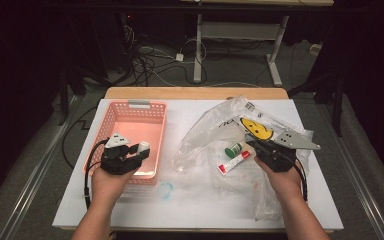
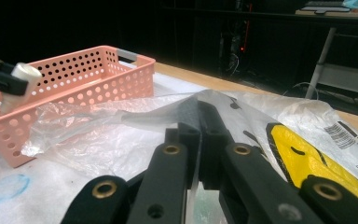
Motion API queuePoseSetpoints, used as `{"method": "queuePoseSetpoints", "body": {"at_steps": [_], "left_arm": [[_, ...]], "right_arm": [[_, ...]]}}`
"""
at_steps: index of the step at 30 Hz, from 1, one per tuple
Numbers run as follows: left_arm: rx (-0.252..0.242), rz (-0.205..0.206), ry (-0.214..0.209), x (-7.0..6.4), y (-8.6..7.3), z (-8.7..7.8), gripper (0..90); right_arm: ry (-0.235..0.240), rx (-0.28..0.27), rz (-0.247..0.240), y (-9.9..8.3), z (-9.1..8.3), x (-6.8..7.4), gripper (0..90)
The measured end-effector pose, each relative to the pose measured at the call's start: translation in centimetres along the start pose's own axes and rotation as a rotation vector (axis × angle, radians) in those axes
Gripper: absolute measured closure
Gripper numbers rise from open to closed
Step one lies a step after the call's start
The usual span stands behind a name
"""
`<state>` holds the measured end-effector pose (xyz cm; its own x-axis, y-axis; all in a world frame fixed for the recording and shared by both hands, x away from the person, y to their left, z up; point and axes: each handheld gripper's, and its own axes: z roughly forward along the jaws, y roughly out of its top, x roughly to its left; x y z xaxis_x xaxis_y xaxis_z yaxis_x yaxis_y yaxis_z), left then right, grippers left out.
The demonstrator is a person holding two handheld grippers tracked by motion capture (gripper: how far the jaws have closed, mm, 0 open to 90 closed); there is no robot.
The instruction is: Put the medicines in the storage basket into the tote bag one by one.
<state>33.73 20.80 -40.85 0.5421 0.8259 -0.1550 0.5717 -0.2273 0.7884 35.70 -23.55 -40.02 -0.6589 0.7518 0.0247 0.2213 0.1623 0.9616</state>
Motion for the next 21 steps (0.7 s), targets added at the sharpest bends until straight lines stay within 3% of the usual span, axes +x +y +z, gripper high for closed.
{"method": "queuePoseSetpoints", "body": {"at_steps": [21], "left_arm": [[-0.07,0.098,-0.128,-4.7,1.6,-0.6,58.1]], "right_arm": [[-0.003,-0.003,-0.001,0.0,-0.1,-0.1,90.0]]}}
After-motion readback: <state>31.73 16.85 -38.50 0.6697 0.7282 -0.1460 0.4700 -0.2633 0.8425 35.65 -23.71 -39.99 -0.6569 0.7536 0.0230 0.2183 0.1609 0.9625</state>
